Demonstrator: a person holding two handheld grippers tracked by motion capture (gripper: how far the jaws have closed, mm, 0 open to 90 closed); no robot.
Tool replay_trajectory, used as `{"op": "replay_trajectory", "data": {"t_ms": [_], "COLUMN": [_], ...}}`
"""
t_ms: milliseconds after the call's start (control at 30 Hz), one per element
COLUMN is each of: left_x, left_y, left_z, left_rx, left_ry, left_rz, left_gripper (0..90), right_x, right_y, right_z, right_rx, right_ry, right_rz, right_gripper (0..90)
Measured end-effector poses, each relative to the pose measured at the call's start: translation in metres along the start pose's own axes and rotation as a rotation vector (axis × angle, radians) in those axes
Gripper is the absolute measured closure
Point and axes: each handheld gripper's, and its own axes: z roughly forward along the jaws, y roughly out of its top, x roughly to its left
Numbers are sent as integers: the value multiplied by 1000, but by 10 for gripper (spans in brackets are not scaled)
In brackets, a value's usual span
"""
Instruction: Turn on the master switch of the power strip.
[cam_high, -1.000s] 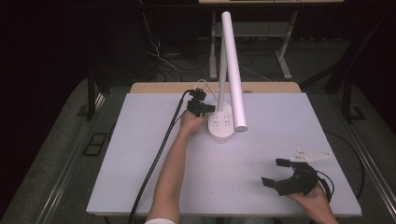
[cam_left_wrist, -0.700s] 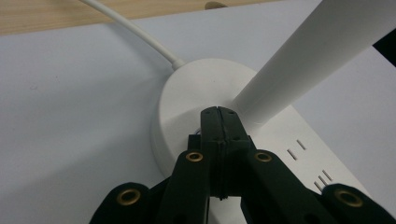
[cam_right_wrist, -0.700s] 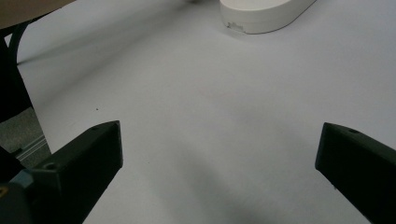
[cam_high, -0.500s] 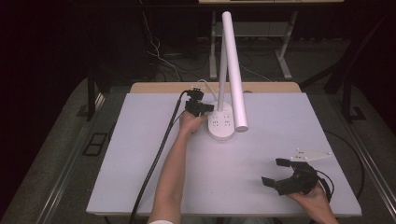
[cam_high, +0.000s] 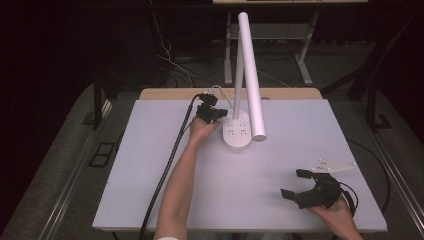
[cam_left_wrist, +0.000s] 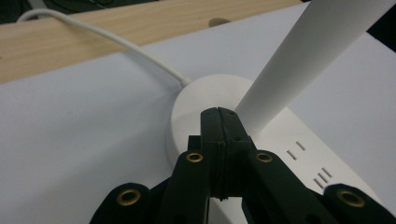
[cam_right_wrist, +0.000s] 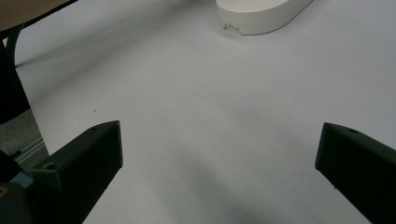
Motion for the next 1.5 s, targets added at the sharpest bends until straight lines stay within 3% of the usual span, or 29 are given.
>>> {"op": "replay_trajectory", "data": {"t_ms": [300, 533, 633, 800, 933, 1167, 1500], "left_x": [-1, 7, 9, 14, 15, 17, 17], "left_y": [1, -3, -6, -7, -5, -6, -19], "left_z": [-19, -39, -47, -66, -81, -105, -128], "left_rx": [-7, -11, -44, -53, -63, -66, -48], "left_ry": [3, 21, 19, 2, -22, -43, -62], "left_rz": [8, 26, -7, 12, 10, -16, -22], "left_gripper": [900, 894, 841, 749, 622, 313, 13], "right_x": [0, 0, 0, 0, 0, 0, 0], "right_y": [-1, -1, -1, -1, -1, 0, 0], "right_z": [-1, -2, -2, -2, -2, -2, -3], "right_rx": [-1, -5, -5, -6, -9, -13, -17], "right_ry": [-4, -4, -2, -3, -3, -3, -1], "right_rz": [4, 2, 3, 2, 3, 1, -1], "right_gripper": [2, 1, 2, 2, 2, 2, 2]}}
